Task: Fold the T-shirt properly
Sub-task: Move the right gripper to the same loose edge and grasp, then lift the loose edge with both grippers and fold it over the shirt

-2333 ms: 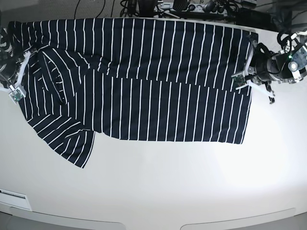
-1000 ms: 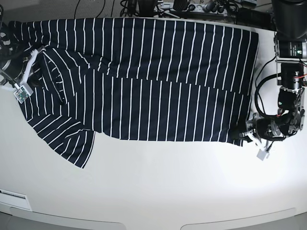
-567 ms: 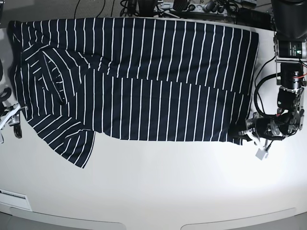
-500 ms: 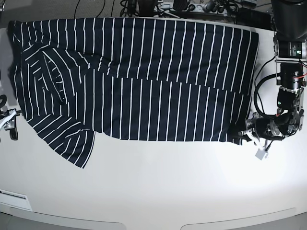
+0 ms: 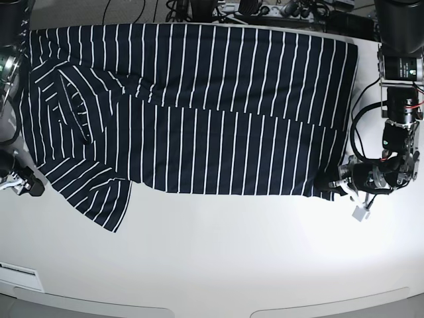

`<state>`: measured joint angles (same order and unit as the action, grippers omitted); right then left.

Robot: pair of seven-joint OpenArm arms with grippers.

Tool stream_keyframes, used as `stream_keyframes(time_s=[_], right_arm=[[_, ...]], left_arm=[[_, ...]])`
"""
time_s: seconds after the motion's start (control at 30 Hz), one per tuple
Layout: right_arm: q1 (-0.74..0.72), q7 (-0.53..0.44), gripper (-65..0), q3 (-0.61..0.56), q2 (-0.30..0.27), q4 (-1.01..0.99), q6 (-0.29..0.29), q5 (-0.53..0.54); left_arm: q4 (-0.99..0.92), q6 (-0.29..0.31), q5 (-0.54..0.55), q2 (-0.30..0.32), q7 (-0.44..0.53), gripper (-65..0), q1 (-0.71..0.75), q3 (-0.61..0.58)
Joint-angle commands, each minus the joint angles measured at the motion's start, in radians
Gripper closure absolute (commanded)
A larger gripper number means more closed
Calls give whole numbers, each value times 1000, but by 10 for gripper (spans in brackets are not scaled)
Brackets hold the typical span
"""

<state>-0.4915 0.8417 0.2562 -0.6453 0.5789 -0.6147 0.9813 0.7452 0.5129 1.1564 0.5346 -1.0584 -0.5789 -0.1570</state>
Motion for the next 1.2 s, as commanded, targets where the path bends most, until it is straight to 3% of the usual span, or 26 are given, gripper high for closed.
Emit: stream_keyframes(time_s=[0.0,0.17,0.37,0.43,0.57,0.77,0.87,1.03,1.17], right_arm=[[-39,-14,-394,3,-9,-2,-16,25],[-38,-13,-394,-5,58,-8,-50,13],[-41,-13,-376,-142,80,3,-83,14],[-41,-10,-292,-188,79,22,-83,11],[-41,8,0,-226,79,82,-83,10],[-40,21,0,-226,79,215,-83,10],[-30,29,0,-226,71,320,-83,10],[47,36,0,-233,23,501,-83,10],[158,35,0,-233,-38,645,-83,10]], left_arm=[[7,-4,-22,14,-16,0,-17,0],[7,-4,-22,14,-16,0,-17,0],[7,-3,-22,14,-16,0,-17,0],[7,-3,-22,14,-16,0,-17,0],[7,19,-21,14,-11,0,-18,0],[7,24,-17,14,-12,0,-35,0],[7,104,39,14,-43,0,-68,0],[8,148,42,17,-91,0,-131,0],[15,180,129,17,-183,0,-130,0]])
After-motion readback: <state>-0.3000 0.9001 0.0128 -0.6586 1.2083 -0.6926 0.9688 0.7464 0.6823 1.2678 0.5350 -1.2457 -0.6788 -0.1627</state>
